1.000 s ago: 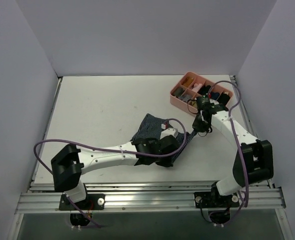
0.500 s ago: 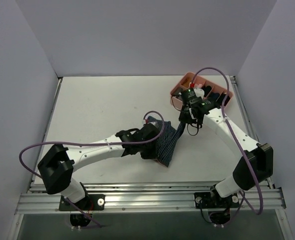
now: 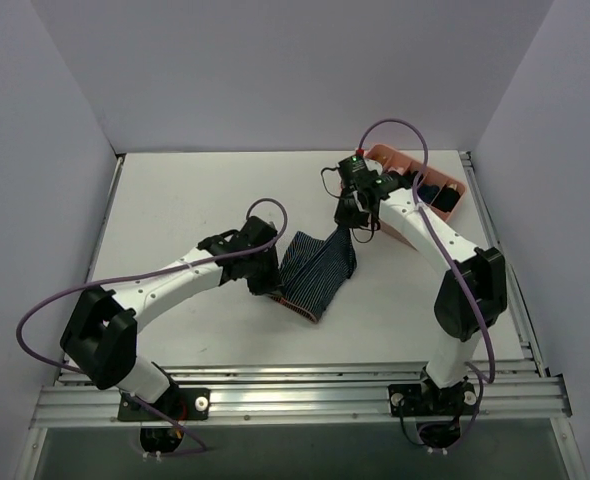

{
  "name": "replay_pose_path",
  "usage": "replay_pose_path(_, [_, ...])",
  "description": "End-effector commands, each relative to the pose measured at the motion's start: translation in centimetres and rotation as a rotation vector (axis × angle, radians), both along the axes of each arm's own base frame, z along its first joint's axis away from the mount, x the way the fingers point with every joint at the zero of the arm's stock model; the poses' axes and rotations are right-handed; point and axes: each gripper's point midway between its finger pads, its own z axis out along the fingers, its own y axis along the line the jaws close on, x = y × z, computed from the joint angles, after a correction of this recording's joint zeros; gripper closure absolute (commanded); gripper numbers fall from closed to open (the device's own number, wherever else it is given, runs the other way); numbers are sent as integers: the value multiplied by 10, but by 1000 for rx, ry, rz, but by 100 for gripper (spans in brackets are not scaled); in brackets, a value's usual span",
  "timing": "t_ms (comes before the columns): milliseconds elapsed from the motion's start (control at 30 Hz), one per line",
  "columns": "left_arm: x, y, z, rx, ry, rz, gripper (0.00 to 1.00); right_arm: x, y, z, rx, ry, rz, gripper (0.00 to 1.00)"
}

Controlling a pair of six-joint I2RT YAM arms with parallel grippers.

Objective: Roll the underwear
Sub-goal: Fold the underwear

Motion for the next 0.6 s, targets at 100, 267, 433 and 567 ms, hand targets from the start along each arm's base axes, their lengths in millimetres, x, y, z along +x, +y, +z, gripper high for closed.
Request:
replay_pose_path(100, [8, 18, -10, 10, 66, -8, 98, 20, 32, 2, 46, -5, 67, 100])
replay_pose_path(267, [15, 26, -22, 40, 88, 0, 98, 27, 64, -8, 112, 1, 153, 100])
replay_pose_path(433, [22, 37, -41, 107, 123, 15, 96, 32, 79, -36, 102, 42, 183, 100])
replay_pose_path(567, [32, 46, -47, 134, 126, 49, 94, 35, 88, -53, 97, 68, 198, 100])
